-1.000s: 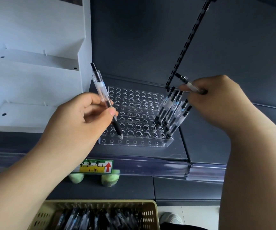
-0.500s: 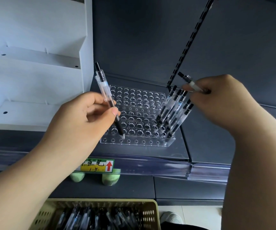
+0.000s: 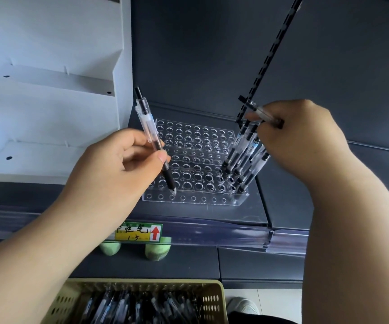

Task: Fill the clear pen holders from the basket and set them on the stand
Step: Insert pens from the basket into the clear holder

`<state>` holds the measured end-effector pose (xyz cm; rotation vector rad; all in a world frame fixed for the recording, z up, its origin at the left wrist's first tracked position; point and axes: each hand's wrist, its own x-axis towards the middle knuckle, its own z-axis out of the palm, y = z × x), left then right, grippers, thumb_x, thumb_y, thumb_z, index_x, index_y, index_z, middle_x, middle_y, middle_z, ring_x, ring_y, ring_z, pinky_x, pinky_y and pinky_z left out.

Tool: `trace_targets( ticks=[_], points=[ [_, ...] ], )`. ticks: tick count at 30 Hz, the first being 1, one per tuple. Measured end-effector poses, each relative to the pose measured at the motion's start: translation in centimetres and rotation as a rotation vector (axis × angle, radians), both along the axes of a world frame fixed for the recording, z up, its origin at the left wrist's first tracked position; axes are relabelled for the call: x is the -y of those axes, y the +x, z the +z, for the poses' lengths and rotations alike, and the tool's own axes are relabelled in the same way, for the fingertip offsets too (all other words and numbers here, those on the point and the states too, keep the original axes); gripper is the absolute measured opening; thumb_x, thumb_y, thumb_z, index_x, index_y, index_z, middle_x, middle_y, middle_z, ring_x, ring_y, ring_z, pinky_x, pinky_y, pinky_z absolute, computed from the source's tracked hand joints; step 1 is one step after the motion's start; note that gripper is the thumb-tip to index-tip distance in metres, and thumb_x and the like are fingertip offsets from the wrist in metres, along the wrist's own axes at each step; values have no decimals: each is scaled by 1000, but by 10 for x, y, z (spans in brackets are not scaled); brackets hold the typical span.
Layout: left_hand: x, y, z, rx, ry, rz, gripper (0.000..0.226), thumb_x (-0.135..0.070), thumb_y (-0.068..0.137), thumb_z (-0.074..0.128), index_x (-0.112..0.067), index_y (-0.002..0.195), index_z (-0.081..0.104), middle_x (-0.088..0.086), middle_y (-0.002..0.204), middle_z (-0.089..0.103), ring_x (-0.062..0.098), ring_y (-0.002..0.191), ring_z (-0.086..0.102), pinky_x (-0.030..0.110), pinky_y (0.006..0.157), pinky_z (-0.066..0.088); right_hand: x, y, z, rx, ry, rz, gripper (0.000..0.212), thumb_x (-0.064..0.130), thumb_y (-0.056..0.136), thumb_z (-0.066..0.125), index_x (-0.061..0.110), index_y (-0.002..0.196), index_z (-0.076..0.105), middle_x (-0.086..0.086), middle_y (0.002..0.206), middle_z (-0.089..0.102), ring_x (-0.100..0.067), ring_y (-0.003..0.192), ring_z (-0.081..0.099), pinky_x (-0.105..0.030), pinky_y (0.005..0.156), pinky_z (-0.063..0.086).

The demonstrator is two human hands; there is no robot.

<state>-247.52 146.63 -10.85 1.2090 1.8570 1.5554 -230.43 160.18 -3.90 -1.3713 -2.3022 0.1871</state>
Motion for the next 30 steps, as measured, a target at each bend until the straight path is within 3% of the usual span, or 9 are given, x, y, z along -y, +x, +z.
trace_targets(
  ticks=[6, 14, 21, 25, 30],
  points=[
    [0, 1, 1, -4, -11, 0, 8, -33, 79, 62, -29, 85, 63, -19, 80, 71, 12, 76, 68, 26, 74, 50, -3, -2, -2, 113, 69, -65, 27, 19, 81, 46, 25, 97, 68, -8, 89, 61, -33, 74, 54, -31, 62, 43],
    [-1, -2, -2, -3, -7, -8, 3, -28, 84, 65, -29, 86, 63, -18, 81, 72, 10, 78, 68, 35, 83, 51, 0, 0, 4, 63, 80, -64, 25, 18, 81, 45, 16, 91, 68, -9, 80, 63, -33, 68, 56, -35, 62, 51],
    [-2, -3, -4, -22, 3, -22, 5, -33, 83, 66, -30, 87, 63, -19, 82, 71, 6, 77, 68, 27, 76, 48, 5, -1, 7, 60, 52, -38, 22, 22, 82, 49, 20, 87, 70, -4, 77, 66, -30, 69, 59, -36, 66, 53],
    [-2, -3, -5, -10, 1, -22, 4, -31, 82, 64, -30, 86, 63, -19, 81, 71, 5, 77, 67, 25, 74, 46, 6, -1, 9, 20, -30, 1, 24, 22, 81, 50, 31, 89, 71, 4, 74, 65, -24, 64, 56, -29, 63, 46],
    [-2, -4, -6, -23, -2, -32, 5, -32, 83, 66, -31, 87, 63, -19, 81, 71, 4, 79, 67, 22, 72, 43, 5, 1, 10, -28, 9, 34, 21, 20, 81, 49, 15, 89, 68, -8, 73, 65, -31, 62, 55, -33, 59, 49]
  ],
)
